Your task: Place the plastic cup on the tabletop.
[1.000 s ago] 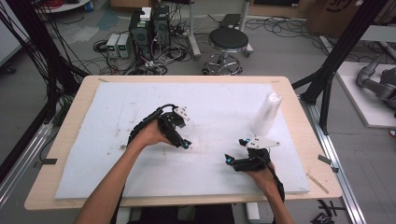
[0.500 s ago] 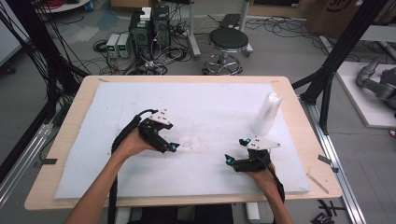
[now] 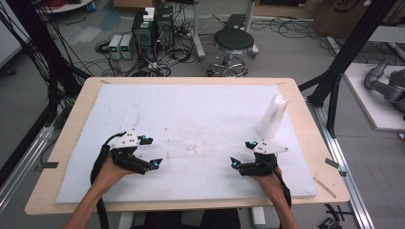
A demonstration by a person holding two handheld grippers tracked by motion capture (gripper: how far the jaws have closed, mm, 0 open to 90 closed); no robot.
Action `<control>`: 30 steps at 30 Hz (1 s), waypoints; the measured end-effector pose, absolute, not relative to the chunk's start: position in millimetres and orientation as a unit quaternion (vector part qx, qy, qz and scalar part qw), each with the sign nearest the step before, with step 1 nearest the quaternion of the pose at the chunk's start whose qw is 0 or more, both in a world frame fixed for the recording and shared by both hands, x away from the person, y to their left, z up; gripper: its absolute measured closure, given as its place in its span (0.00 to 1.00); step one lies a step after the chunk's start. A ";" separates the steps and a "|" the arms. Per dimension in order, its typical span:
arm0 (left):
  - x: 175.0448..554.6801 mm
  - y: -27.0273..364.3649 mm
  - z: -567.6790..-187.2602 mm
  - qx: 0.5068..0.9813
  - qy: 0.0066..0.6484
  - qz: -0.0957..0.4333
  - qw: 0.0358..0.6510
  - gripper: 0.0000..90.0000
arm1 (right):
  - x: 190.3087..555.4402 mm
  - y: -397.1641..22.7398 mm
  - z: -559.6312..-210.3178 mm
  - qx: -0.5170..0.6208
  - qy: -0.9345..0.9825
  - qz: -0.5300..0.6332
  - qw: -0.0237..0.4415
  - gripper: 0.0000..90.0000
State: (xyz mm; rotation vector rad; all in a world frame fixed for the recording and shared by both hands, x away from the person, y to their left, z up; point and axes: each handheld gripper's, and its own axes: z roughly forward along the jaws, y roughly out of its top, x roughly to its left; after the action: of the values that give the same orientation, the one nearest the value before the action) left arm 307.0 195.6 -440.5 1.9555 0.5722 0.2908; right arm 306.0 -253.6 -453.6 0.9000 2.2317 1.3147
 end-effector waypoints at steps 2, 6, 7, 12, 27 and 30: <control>300.8 203.9 -445.9 0.797 0.252 0.133 0.533 0.15 | 305.5 -254.0 -453.5 0.322 0.796 0.471 0.202 0.16; 292.4 218.0 -452.1 0.772 0.276 0.164 0.549 0.15 | 305.7 -255.4 -453.5 0.323 0.792 0.476 0.204 0.16; 290.9 221.1 -453.8 0.768 0.281 0.168 0.550 0.15 | 305.3 -255.6 -453.5 0.325 0.791 0.477 0.201 0.16; 287.8 228.3 -460.6 0.755 0.294 0.180 0.558 0.15 | 304.1 -256.0 -453.4 0.323 0.788 0.482 0.206 0.16; 286.4 237.0 -468.0 0.722 0.321 0.204 0.578 0.15 | 300.2 -258.6 -453.2 0.326 0.778 0.492 0.216 0.16; 287.0 237.4 -468.1 0.722 0.322 0.203 0.578 0.15 | 299.8 -259.4 -453.1 0.326 0.777 0.493 0.218 0.16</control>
State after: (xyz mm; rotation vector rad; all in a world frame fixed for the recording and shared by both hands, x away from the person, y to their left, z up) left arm 287.0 237.4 -468.1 1.6896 0.7524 0.4743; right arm 299.8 -259.4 -453.1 0.9036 2.1497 1.3645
